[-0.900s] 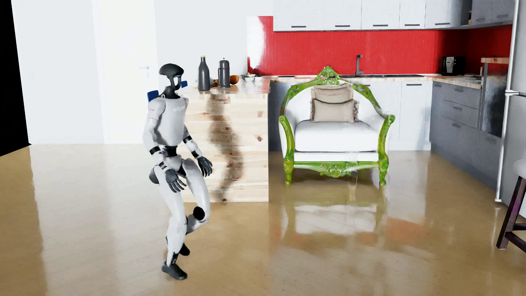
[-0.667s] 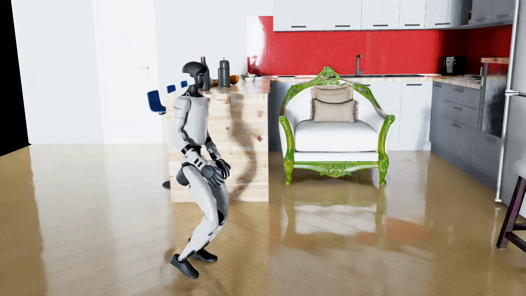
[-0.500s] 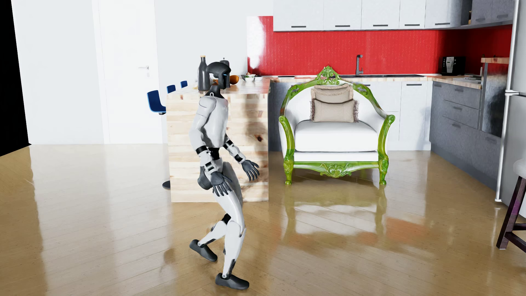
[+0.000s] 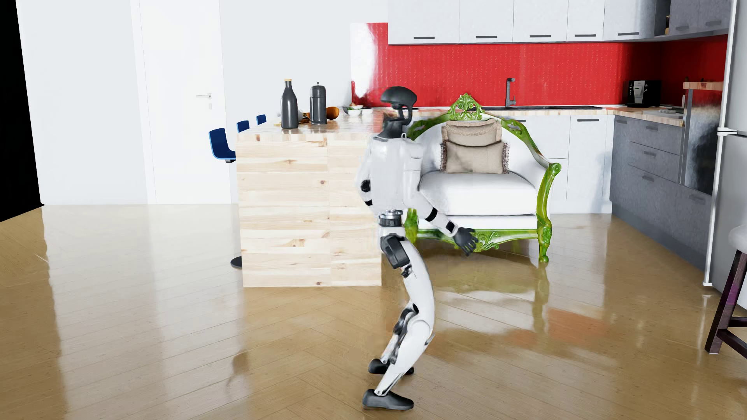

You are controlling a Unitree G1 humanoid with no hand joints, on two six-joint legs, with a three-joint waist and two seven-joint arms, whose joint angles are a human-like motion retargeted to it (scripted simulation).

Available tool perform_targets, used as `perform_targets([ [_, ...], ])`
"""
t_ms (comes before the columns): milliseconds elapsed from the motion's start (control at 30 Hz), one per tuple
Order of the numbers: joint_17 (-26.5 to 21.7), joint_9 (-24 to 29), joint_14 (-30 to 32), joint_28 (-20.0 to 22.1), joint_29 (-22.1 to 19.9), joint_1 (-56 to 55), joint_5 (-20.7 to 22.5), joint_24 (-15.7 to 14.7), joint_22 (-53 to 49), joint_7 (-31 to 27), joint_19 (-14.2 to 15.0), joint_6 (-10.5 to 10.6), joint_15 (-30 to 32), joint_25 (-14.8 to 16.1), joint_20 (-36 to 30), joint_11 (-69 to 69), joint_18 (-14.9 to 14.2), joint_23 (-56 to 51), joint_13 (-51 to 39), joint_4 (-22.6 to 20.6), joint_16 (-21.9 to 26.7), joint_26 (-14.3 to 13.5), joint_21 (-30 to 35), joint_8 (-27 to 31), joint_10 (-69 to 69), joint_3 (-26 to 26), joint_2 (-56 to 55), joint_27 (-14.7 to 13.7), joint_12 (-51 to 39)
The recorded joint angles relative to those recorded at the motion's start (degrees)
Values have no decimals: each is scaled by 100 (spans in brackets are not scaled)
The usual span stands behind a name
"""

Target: Head to the white armchair

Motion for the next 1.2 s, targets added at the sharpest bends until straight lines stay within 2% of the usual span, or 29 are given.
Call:
perform_targets([
  [33, 272, 6, -315, 126, 53, 220, 66, 111, 553, -124, 130, -11, 634, 42, -337, 1118, 209, 267, -339, 14, 133, -53, 81, 247, -576, -160, -397, -390, 101],
  [67, 423, 50, -485, 312, 216, 520, 300, 178, 935, -215, 219, -217, 1126, -18, -497, 2042, 207, 535, -208, -123, 227, 10, 118, 597, -715, -376, -874, -880, 29],
  [100, 265, 88, -574, 530, 473, 845, 503, 169, 818, -332, 263, -459, 945, -171, -485, 2346, 202, 582, 209, -261, 168, 175, 64, 730, -990, -646, -1386, -1202, -52],
  [167, -23, 280, -761, 1089, 945, 1582, 539, 231, 351, -590, 335, -823, 534, -575, -334, 1358, 206, 423, 1044, -469, -74, 515, -306, 671, -1369, -1254, -2144, -1148, -433],
  [233, -397, 367, -132, 1316, 1037, 1365, 423, 302, 17, -612, 494, -1091, 1181, -706, -213, 29, 269, 804, 1255, -654, -155, 723, -499, 648, -39, -1282, -2311, -1021, -969],
  [267, -635, 395, 755, 1168, 881, 964, 349, 315, 157, -525, 304, -926, 1440, -601, -271, 53, 334, 1055, 1127, -558, -175, 716, -466, 473, 910, -1040, -2074, -1015, -1105],
  [300, -786, 430, 1275, 840, 634, 431, 306, 304, 319, -338, -296, -623, 1154, -423, -121, 48, 248, 844, 804, -388, -168, 623, -512, 230, 1463, -831, -1754, -843, -903],
  [333, -705, 483, 847, 503, 361, 47, 265, 344, 188, -170, -740, -335, 912, -225, -51, -13, 150, 563, 370, -233, -46, 564, -481, 59, 1368, -492, -1370, -682, -516],
  [400, -221, 276, 47, 242, -4, -282, 117, 620, 215, -210, -63, 128, 542, 37, 75, 251, -57, 104, -266, 142, 35, 443, -144, -77, -292, -65, -890, -664, 121],
  [433, 134, 179, 62, 382, -15, -3, 81, 709, 675, -186, 76, 126, 899, 27, -314, 1165, 42, 456, -421, 42, 78, 364, 99, 289, -631, -152, -1155, -942, 247],
  [467, 150, 142, -102, 502, 87, 299, 146, 659, 928, -224, 134, 11, 1271, -48, -560, 1701, 54, 523, -164, -158, 158, 367, 463, 608, -768, -290, -1409, -1181, 124],
  [500, 212, 183, -208, 601, 295, 674, 286, 472, 759, -322, 153, -163, 1131, -213, -468, 1742, 34, 601, 270, -330, 151, 406, 248, 730, -998, -544, -1607, -1381, -61],
  [567, -110, 146, -537, 841, 766, 1137, 410, 76, 21, -490, 177, -500, 596, -619, -278, 571, -12, 599, 994, -576, -238, 222, -318, 692, -1002, -1031, -1870, -1356, -282],
  [600, -345, 154, -377, 827, 875, 986, 406, -60, 45, -581, -166, -476, 656, -684, -306, 559, 144, 897, 1173, -580, -393, 61, -428, 567, -213, -971, -1665, -1314, -635],
  [633, -514, 101, 196, 642, 851, 617, 378, -174, 309, -487, -793, -348, 436, -605, -416, 489, 317, 834, 1181, -426, -314, -121, -365, 303, 554, -871, -1391, -982, -802],
  [700, -374, -14, 481, 144, 543, 104, 315, -309, 276, -43, -672, -125, 125, -291, -166, 76, 610, 689, 894, -4, -242, -202, -185, -91, 880, -431, -655, -320, -505],
  [733, -235, -8, 225, 50, 365, -78, 250, -272, 96, 69, -601, -50, -15, -106, -44, -136, 362, 387, 498, 36, -205, -76, -153, -244, 639, -200, -266, -14, -334],
  [767, -169, -30, -7, 102, 216, -227, 172, -213, -2, 83, -513, 3, -166, 64, -16, -291, 92, 218, 60, 0, -145, 44, -47, -356, 334, 19, 75, 63, -159],
  [800, -11, -26, -49, 286, 120, -309, 112, -133, -57, 44, -385, 65, -232, 197, -124, -28, -100, 43, -275, -38, -40, 149, 20, -378, -183, 92, 240, -115, 6],
  [833, 267, -13, 296, 555, 141, -136, 222, -44, 535, -46, -264, 86, 451, 224, -418, 1248, 198, 232, -479, -10, 122, 136, 98, -11, -740, -158, -246, -570, 55],
  [867, 261, 16, 131, 808, 245, 31, 392, -16, 1075, -95, -168, -108, 1171, 156, -570, 2149, 187, 463, -318, -141, 173, 156, 438, 442, -733, -470, -877, -1029, -24],
  [900, 91, 56, -28, 991, 455, 258, 601, -44, 977, -215, -86, -345, 1120, -27, -353, 2373, 168, 505, 174, -282, 103, 230, 386, 728, -839, -845, -1433, -1228, -25],
  [967, 6, 111, -294, 1163, 890, 880, 591, 49, 597, -524, 80, -824, 604, -575, -326, 2003, 84, 629, 934, -502, -1, 230, -362, 776, -1214, -1501, -2338, -707, -287],
  [1000, -82, 90, -408, 1091, 999, 1221, 462, 197, 362, -707, 189, -1033, 644, -770, -305, 1537, 26, 613, 1381, -587, -27, 224, -468, 756, -1469, -1542, -2644, -412, -647],
  [1067, -420, 230, -455, 784, 937, 1438, 34, 559, -59, -805, 493, -1139, 1026, -800, -256, -226, 102, 714, 1431, -653, -246, 125, -511, 662, -776, -1319, -2380, -232, -1129],
  [1100, -605, 303, 166, 586, 737, 1065, -55, 623, 106, -669, 478, -927, 1863, -590, -305, -220, 375, 852, 1232, -499, -285, 70, -469, 426, 357, -1064, -2162, -477, -1266],
  [1133, -638, 352, 892, 364, 398, 629, -71, 573, 218, -417, -41, -590, 1583, -307, -333, -191, 513, 908, 875, -254, -247, 31, -481, 185, 1046, -821, -1882, -733, -1116],
  [1167, -518, 396, 965, 169, 42, 317, -117, 504, 167, -180, -634, -275, 1314, -42, -178, -206, 323, 717, 568, -73, -149, 15, -448, -14, 1229, -543, -1532, -904, -748],
  [1200, -350, 318, 565, 92, -256, 84, -178, 469, 65, -38, -488, 15, 1069, 149, -81, -265, 136, 452, 349, 68, 8, 62, -219, -185, 945, -223, -1200, -995, -387],
])
